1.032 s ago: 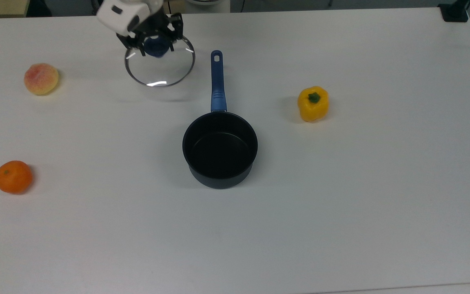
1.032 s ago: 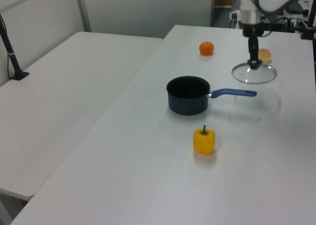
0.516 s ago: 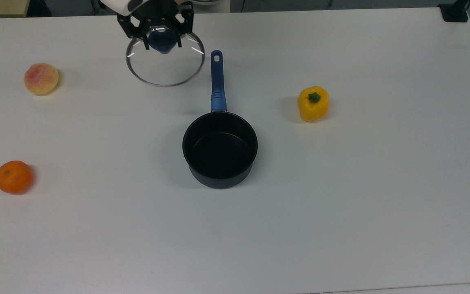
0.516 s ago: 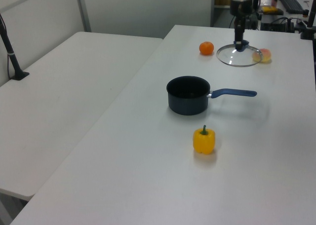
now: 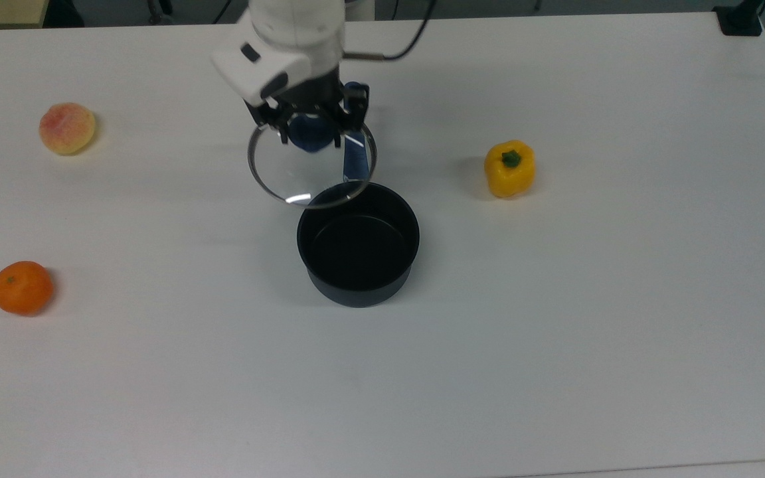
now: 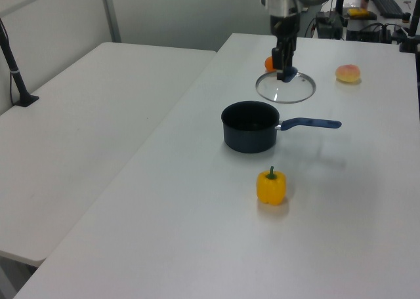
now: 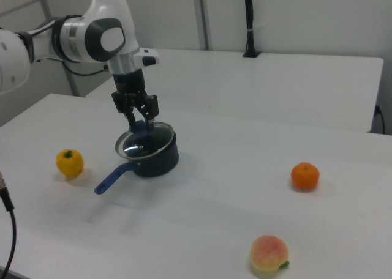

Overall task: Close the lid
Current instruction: 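Carry the lid over the saucepan and lower it onto the rim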

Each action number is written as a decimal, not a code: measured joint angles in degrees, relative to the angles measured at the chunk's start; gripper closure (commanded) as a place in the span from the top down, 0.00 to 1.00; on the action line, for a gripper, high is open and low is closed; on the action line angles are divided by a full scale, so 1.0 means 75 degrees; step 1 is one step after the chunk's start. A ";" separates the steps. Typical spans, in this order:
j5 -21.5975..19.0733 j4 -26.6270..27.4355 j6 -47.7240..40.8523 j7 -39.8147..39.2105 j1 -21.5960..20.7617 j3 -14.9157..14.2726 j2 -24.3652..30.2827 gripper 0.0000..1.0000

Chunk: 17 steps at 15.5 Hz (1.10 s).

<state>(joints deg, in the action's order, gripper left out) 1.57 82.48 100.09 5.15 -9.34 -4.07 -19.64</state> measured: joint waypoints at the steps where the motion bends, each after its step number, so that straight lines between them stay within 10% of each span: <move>1: 0.0000 -0.0206 0.0000 0.0176 -0.0051 0.0000 -0.0234 0.09; 17: 0.0000 -0.1165 0.1045 0.1633 -0.0398 0.0014 -0.1452 0.09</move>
<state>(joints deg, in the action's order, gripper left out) 1.57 73.75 107.93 17.39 -12.33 -3.97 -30.53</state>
